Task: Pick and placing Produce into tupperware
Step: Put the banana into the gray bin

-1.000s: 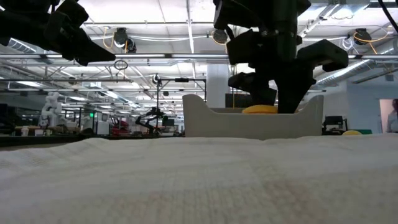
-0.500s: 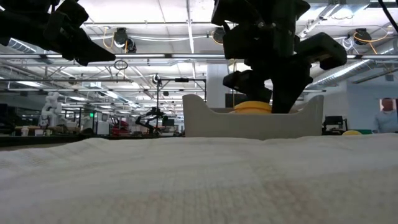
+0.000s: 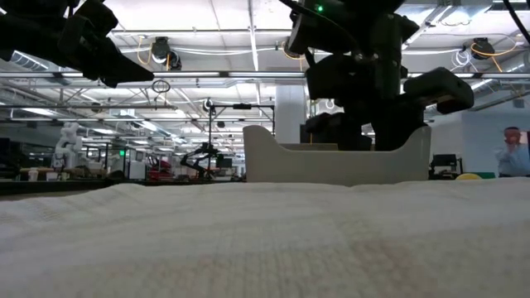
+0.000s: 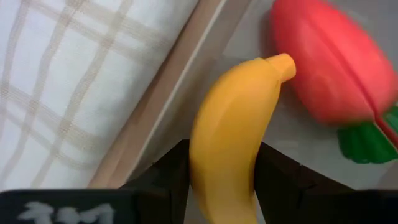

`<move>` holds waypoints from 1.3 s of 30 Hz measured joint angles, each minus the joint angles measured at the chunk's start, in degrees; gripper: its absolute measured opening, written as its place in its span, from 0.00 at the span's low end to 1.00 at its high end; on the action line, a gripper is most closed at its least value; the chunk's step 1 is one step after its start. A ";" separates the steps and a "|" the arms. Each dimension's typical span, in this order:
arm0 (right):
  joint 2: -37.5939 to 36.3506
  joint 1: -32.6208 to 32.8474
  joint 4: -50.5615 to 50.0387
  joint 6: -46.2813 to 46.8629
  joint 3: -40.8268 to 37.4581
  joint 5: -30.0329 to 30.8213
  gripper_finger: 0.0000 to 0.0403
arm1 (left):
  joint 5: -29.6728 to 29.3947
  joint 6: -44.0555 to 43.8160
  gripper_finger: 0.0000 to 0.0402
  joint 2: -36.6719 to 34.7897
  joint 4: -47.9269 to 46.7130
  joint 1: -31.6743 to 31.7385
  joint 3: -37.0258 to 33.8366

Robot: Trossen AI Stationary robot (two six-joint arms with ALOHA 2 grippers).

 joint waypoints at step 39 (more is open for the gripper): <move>-0.22 -1.11 4.19 5.70 -2.78 1.62 0.35 | 0.01 0.00 0.05 -0.01 0.00 0.00 0.00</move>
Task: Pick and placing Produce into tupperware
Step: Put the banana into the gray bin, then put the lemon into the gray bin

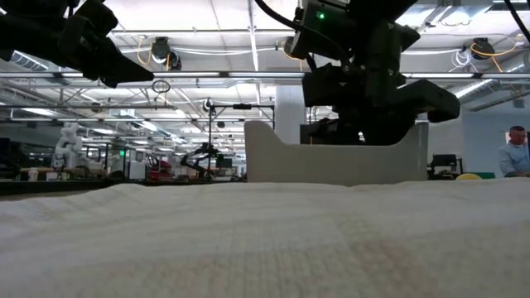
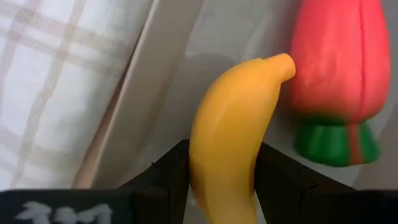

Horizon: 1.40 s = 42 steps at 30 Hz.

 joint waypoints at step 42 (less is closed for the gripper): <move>-3.82 1.28 1.50 5.24 -0.31 -2.48 0.49 | 0.01 -0.21 0.05 -0.01 -0.03 0.02 0.00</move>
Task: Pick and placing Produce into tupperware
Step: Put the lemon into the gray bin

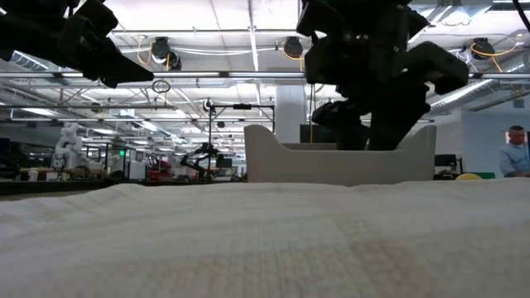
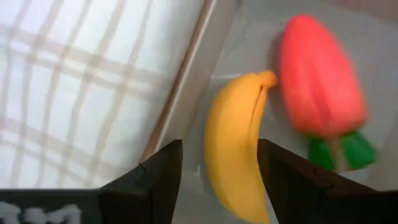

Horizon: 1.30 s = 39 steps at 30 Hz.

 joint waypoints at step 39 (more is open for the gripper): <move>-9.89 -0.83 -9.50 2.57 7.83 10.40 0.00 | -0.04 0.36 0.05 0.00 -0.83 0.00 0.00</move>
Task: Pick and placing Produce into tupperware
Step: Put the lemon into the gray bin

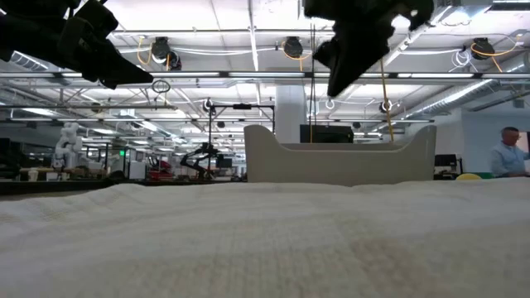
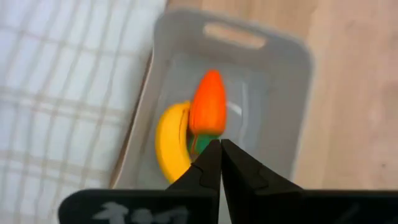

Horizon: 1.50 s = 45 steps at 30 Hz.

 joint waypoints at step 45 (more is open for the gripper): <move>-45.78 -4.40 50.27 17.77 -51.87 12.05 0.00 | -0.09 0.07 0.05 0.00 -0.47 0.00 0.01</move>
